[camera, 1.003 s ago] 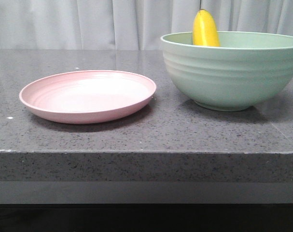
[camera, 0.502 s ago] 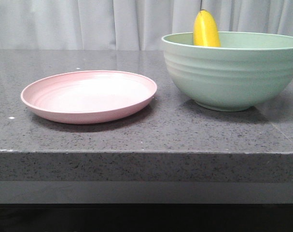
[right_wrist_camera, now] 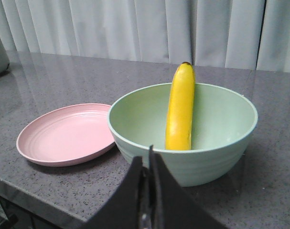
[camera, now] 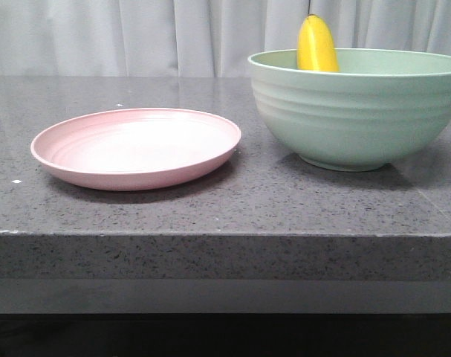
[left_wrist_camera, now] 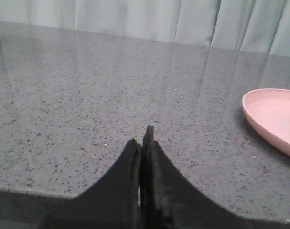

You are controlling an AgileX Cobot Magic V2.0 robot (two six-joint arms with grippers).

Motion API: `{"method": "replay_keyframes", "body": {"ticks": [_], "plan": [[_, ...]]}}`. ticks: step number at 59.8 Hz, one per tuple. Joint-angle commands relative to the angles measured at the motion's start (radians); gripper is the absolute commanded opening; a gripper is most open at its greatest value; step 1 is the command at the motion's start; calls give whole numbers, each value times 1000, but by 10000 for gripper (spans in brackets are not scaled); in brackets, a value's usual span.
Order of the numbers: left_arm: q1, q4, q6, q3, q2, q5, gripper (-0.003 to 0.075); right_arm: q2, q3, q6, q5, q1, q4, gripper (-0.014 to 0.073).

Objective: Transfer banana from pink plate to green bowl

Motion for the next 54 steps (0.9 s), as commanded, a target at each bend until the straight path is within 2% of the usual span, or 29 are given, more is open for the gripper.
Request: {"method": "replay_keyframes", "body": {"ticks": [1, 54], "plan": [[7, -12, -2, 8, -20, -125, -20, 12, -29, -7, -34, -4, 19, -62], [7, -12, -2, 4, -18, -115, -20, 12, -29, -7, -20, -4, 19, -62]]}}
